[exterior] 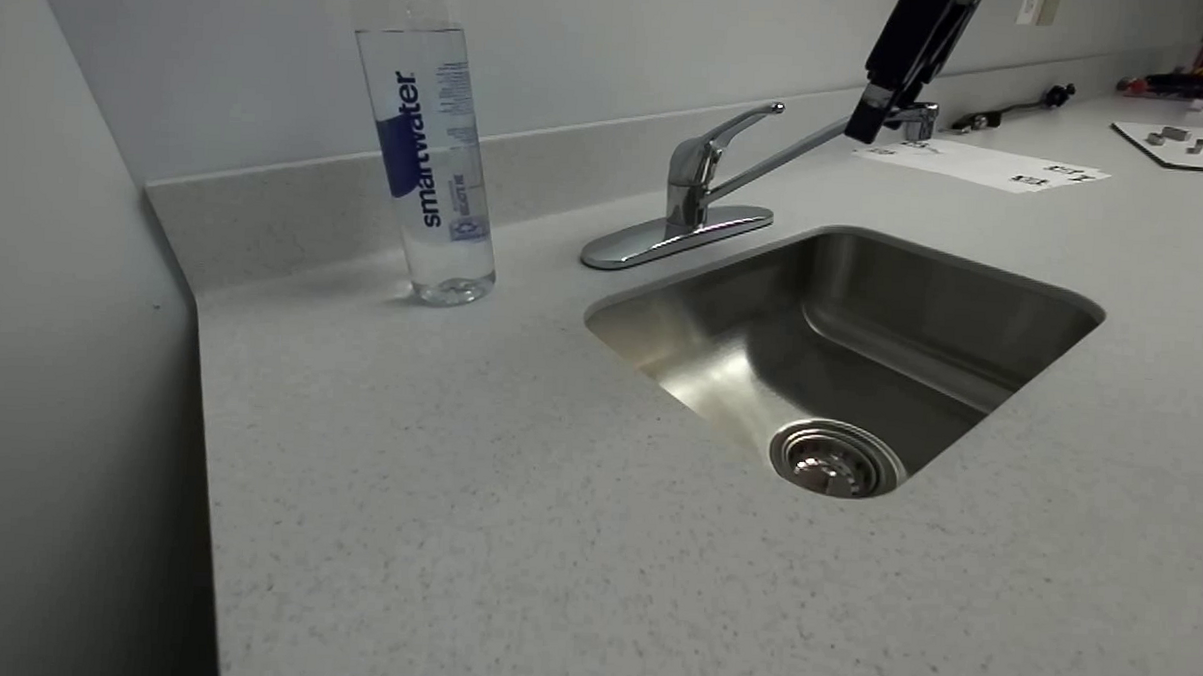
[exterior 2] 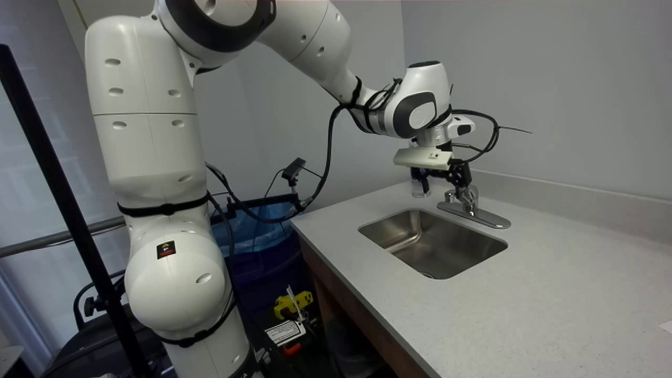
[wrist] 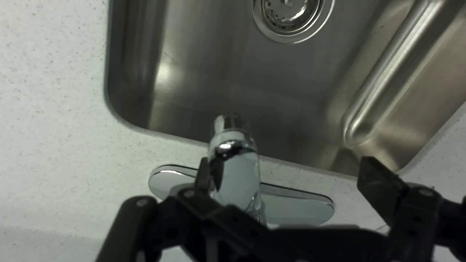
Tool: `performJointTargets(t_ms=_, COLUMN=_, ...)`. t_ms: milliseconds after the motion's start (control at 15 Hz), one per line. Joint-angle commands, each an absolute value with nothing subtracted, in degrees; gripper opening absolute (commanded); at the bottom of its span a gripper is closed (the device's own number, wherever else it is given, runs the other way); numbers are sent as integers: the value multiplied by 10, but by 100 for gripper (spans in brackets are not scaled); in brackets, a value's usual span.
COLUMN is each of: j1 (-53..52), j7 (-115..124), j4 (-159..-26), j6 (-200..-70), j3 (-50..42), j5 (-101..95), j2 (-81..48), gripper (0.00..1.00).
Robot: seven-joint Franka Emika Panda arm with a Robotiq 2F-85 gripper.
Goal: Move the nozzle from right to left
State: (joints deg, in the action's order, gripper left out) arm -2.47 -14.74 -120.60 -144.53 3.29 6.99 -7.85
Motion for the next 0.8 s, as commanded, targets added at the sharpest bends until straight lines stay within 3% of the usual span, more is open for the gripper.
performJointTargets(t_ms=0, j1=-29, j7=-164, j4=-1194, j6=-1454, j3=54, j5=90, j2=-86, gripper=100)
performJointTargets(t_ms=733, j1=-39, j7=-155, j4=-1190, j6=-1456, j3=81, j5=88, j2=-93, gripper=100)
